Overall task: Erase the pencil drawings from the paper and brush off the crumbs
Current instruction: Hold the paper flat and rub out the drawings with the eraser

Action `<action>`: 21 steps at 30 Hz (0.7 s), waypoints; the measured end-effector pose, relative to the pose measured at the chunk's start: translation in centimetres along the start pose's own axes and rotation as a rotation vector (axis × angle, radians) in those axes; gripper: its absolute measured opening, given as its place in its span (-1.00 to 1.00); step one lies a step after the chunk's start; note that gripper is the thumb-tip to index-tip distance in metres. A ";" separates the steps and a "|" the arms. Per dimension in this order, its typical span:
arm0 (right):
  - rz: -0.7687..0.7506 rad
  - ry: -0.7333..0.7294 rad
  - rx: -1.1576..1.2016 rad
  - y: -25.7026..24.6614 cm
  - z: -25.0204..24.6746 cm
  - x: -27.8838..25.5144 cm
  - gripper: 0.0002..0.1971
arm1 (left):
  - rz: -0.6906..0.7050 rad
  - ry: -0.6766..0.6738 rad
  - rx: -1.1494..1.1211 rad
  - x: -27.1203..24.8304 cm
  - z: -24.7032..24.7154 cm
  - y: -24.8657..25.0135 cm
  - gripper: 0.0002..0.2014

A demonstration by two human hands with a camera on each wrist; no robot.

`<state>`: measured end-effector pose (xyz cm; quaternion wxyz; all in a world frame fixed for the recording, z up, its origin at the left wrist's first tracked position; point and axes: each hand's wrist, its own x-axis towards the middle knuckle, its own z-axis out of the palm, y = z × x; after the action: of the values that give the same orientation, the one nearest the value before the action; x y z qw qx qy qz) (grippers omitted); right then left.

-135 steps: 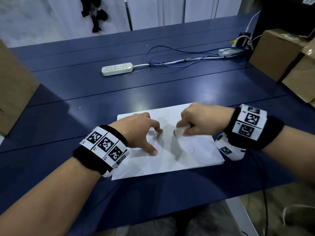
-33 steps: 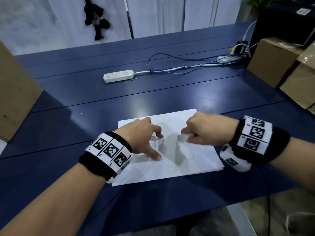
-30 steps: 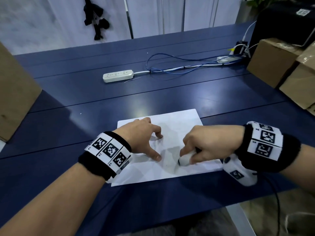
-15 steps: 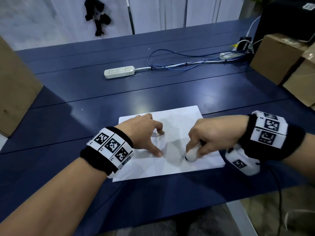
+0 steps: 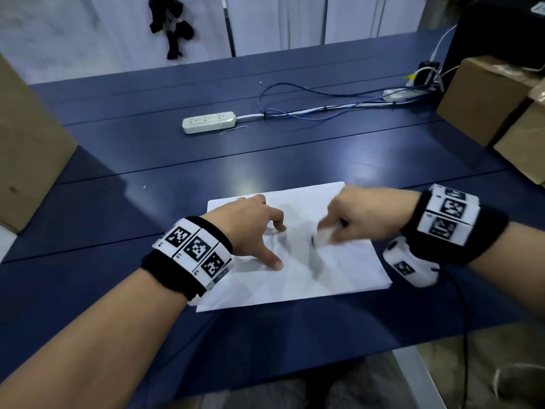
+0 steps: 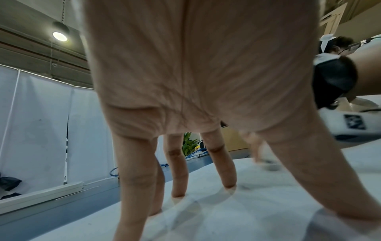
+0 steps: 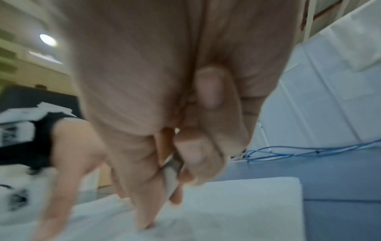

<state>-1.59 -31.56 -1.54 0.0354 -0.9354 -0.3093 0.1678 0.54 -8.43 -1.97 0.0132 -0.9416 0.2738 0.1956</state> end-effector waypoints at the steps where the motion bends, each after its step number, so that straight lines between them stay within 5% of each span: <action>1: 0.057 0.058 -0.050 0.4 -0.3 0.6 -0.80 | -0.002 0.000 -0.004 0.0 0.0 0.0 -0.33; 4: 0.074 0.104 -0.131 0.8 -0.1 0.7 -0.78 | -0.003 -0.002 -0.004 -0.1 -0.1 -0.1 -0.34; 8: -0.154 -0.157 0.072 -1.3 0.5 -1.6 -0.64 | 0.001 0.001 -0.006 0.0 0.0 -0.2 -0.31; 10: -0.141 -0.197 0.112 -1.5 0.4 -1.7 -0.54 | 0.003 -0.002 -0.006 0.0 0.1 -0.1 -0.30; 13: -0.007 -0.014 -0.033 -0.2 0.0 0.3 -0.78 | 0.001 -0.003 -0.009 0.0 0.0 -0.1 -0.32; 16: 0.145 0.147 -0.145 1.1 0.0 1.2 -0.69 | -0.003 -0.001 -0.002 -0.1 0.0 0.0 -0.33; 19: -0.026 0.025 -0.081 0.0 0.5 -0.1 -0.85 | 0.000 0.005 -0.001 -0.1 0.0 -0.2 -0.32; 21: -0.158 -0.128 0.057 -1.1 0.7 -1.4 -0.73 | 0.005 0.005 -0.003 -0.1 0.0 -0.2 -0.31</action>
<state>-3.50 -31.52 -1.61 0.0553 -0.8942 -0.3787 0.2325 0.57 -8.25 -1.98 0.0107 -0.9414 0.2760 0.1935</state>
